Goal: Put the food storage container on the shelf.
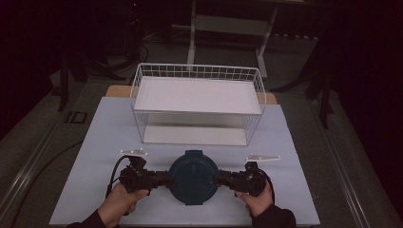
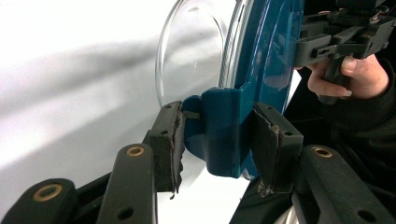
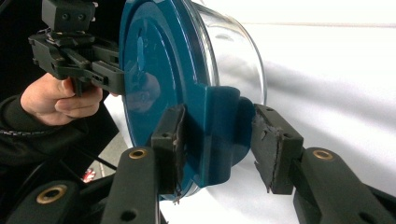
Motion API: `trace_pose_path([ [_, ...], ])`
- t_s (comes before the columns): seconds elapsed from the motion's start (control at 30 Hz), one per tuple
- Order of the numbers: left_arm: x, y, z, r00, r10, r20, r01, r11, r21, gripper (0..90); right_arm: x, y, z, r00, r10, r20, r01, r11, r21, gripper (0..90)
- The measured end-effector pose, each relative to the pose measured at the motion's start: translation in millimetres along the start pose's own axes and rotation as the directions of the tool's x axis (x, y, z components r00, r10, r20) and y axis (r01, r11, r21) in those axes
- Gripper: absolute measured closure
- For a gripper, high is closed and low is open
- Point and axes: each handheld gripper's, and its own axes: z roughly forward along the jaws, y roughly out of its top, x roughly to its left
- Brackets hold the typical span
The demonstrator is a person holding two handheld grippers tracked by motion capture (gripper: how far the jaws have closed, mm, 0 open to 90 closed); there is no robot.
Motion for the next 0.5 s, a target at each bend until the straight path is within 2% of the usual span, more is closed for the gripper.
trace_pose_path([
  [0.2,0.6,14.4,-1.5,0.999,0.039,-0.023,-0.04,0.9983,-0.042,55.9,-2.4,13.8,-1.4,0.9999,-0.012,0.007,0.012,1.0,-0.021,56.2],
  [0.5,6.6,34.7,3.6,0.9969,0.065,-0.044,-0.068,0.9951,-0.072,55.7,-12.4,33.1,-1.1,0.9993,-0.033,0.019,0.034,0.998,-0.046,56.2],
])
